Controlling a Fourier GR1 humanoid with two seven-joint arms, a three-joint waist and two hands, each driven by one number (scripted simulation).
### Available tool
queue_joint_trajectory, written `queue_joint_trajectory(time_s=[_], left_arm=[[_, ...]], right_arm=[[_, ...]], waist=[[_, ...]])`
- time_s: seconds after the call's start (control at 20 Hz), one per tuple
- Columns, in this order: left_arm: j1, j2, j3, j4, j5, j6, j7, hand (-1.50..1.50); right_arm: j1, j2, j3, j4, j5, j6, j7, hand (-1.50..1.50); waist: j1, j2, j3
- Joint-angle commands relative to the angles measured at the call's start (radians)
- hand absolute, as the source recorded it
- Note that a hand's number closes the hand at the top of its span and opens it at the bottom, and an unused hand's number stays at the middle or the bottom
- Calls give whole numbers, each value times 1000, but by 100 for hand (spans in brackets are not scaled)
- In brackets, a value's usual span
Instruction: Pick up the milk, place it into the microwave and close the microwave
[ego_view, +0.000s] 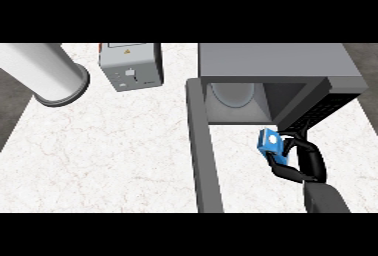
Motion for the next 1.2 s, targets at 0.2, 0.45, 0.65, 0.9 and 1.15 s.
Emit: queue_joint_trajectory(time_s=[0.2, 0.45, 0.65, 0.9, 1.15], left_arm=[[38, -30, 39, -36, 56, -42, -25, -150], [31, -23, 68, -31, 47, -30, -5, -150], [11, 13, 108, -6, 110, -54, 12, -150], [82, -15, 120, -62, 171, -81, 21, -150], [-32, 29, 114, 33, 104, -40, 31, -150]], right_arm=[[3, 66, 110, -166, 17, 42, 109, 150], [-47, 101, 131, -297, 14, -36, 292, 150], [-51, 117, 156, -346, 26, -82, 343, 150], [-268, 126, 134, -282, 68, -193, 491, 150], [-407, 107, 152, -141, 174, -300, 537, 150]], waist=[[8, 13, 9], [8, 13, 9], [10, 15, 10], [29, 17, 10], [24, 21, 10]])
